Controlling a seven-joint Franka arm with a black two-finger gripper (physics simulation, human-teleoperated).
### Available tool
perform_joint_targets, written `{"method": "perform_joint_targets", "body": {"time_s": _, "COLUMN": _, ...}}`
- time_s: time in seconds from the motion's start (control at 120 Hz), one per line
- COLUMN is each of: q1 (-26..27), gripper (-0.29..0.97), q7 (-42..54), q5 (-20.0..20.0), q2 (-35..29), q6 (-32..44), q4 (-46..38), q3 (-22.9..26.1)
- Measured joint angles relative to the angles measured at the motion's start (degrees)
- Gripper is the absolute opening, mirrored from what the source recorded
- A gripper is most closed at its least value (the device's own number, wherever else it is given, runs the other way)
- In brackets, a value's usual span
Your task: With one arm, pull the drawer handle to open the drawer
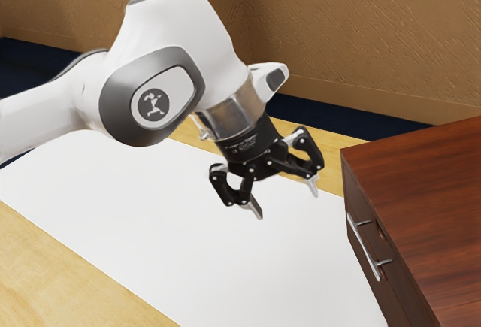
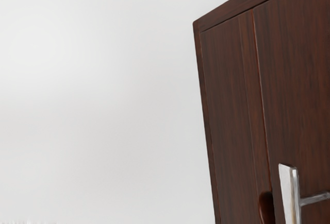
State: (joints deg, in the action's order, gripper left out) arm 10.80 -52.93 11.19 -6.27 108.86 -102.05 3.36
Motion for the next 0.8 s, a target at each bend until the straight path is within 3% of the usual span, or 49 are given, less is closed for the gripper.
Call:
{"method": "perform_joint_targets", "body": {"time_s": 0.342, "q1": 0.86, "gripper": 0.59, "q7": -8.90, "q5": -0.05, "q2": -0.25, "q6": 3.53, "q4": -2.61, "q3": 4.20}}
{"method": "perform_joint_targets", "body": {"time_s": 0.8, "q1": 1.55, "gripper": 0.47, "q7": -16.25, "q5": 0.27, "q2": 0.63, "q6": 6.90, "q4": -4.58, "q3": 4.99}}
